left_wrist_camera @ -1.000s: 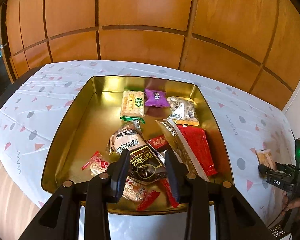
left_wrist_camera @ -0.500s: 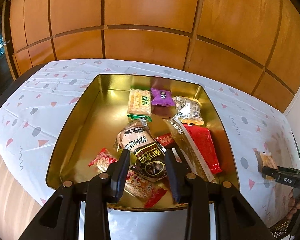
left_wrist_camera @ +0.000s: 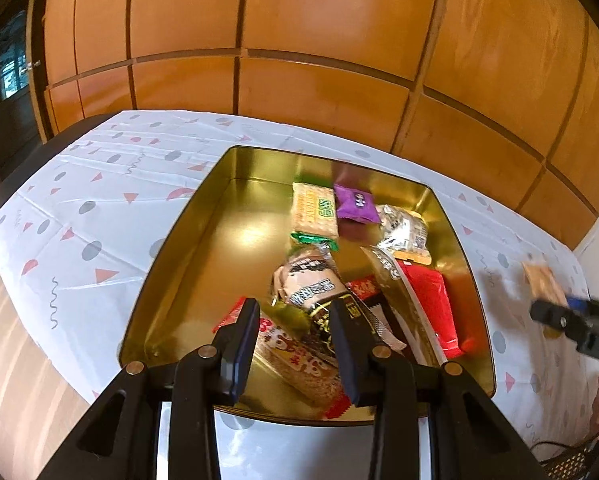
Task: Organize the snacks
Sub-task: 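Carry the orange bread pack into the gold tin and open the right gripper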
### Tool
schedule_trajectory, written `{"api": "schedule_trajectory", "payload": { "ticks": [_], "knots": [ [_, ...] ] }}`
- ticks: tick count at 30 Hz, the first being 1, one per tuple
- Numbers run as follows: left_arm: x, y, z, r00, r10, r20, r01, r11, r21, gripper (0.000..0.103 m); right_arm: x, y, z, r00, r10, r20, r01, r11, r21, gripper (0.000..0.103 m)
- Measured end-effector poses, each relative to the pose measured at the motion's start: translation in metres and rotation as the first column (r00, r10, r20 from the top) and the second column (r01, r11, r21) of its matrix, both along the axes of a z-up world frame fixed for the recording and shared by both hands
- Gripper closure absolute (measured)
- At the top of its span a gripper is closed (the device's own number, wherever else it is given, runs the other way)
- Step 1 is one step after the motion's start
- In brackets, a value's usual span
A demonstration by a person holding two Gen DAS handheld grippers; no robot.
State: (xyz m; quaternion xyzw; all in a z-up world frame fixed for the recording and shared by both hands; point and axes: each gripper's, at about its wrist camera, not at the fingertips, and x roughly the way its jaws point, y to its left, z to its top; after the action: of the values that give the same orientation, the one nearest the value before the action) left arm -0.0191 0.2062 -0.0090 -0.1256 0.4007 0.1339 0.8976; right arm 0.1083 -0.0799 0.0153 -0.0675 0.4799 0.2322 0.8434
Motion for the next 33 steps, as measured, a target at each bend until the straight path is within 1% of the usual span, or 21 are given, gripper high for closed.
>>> {"api": "schedule_trajectory", "payload": {
  "ticks": [3, 6, 8, 12, 14, 17, 19, 23, 25, 26, 27, 29, 30, 33],
  "knots": [
    [-0.001, 0.005, 0.000, 1.000, 0.006, 0.003, -0.006, 1.000, -0.006, 0.067, 0.005, 0.038, 0.009, 0.997, 0.075, 0.035, -0.075, 0.997, -0.017, 0.043],
    [-0.002, 0.009, 0.001, 1.000, 0.011, 0.006, -0.011, 1.000, -0.009, 0.067, 0.013, 0.075, 0.010, 0.990, 0.132, 0.055, -0.129, 0.990, -0.054, 0.043],
    [-0.003, 0.011, 0.001, 1.000, 0.013, 0.006, -0.013, 1.000, -0.008, 0.067, 0.019, 0.097, 0.004, 0.985, 0.164, 0.050, -0.160, 0.984, -0.072, 0.043],
    [-0.002, 0.013, -0.001, 1.000, 0.014, -0.001, -0.014, 1.000, -0.012, 0.067, 0.033, 0.134, -0.022, 0.981, 0.195, 0.016, -0.191, 0.971, -0.144, 0.043],
    [-0.002, 0.014, -0.004, 1.000, 0.013, -0.011, -0.013, 1.000, -0.014, 0.067, 0.036, 0.144, -0.038, 0.979, 0.205, -0.001, -0.202, 0.962, -0.183, 0.043],
    [-0.002, 0.015, -0.007, 1.000, 0.012, -0.016, -0.012, 1.000, -0.015, 0.067, 0.035, 0.143, -0.049, 0.979, 0.206, -0.010, -0.204, 0.960, -0.194, 0.044],
    [-0.001, 0.014, -0.007, 1.000, 0.011, -0.018, -0.011, 1.000, -0.020, 0.067, 0.035, 0.140, -0.048, 0.979, 0.203, -0.009, -0.202, 0.962, -0.184, 0.043],
    [0.000, 0.011, -0.007, 1.000, 0.003, -0.017, -0.003, 1.000, -0.020, 0.067, 0.032, 0.131, -0.038, 0.982, 0.190, 0.023, -0.183, 0.968, -0.172, 0.044],
    [-0.001, 0.011, -0.007, 1.000, 0.003, -0.016, -0.003, 1.000, -0.019, 0.067, 0.029, 0.130, -0.033, 0.982, 0.189, 0.026, -0.183, 0.970, -0.162, 0.049],
    [-0.001, 0.010, -0.007, 1.000, 0.003, -0.018, -0.003, 1.000, -0.019, 0.067, 0.027, 0.129, -0.032, 0.980, 0.195, 0.025, -0.189, 0.970, -0.154, 0.056],
    [0.000, 0.010, -0.007, 1.000, 0.002, -0.018, -0.002, 1.000, -0.019, 0.067, 0.025, 0.130, -0.032, 0.980, 0.200, 0.023, -0.194, 0.969, -0.156, 0.065],
    [-0.001, 0.009, -0.007, 1.000, 0.001, -0.018, -0.001, 1.000, -0.016, 0.067, 0.025, 0.131, -0.035, 0.979, 0.201, 0.016, -0.195, 0.966, -0.169, 0.074],
    [-0.001, 0.009, -0.007, 1.000, 0.000, -0.019, 0.000, 1.000, -0.016, 0.067, 0.026, 0.133, -0.038, 0.979, 0.203, 0.010, -0.198, 0.965, -0.173, 0.076],
    [-0.001, 0.007, -0.007, 1.000, -0.002, -0.022, 0.002, 1.000, -0.010, 0.067, 0.031, 0.138, -0.043, 0.979, 0.203, 0.016, -0.197, 0.963, -0.182, 0.076]
  ]
}}
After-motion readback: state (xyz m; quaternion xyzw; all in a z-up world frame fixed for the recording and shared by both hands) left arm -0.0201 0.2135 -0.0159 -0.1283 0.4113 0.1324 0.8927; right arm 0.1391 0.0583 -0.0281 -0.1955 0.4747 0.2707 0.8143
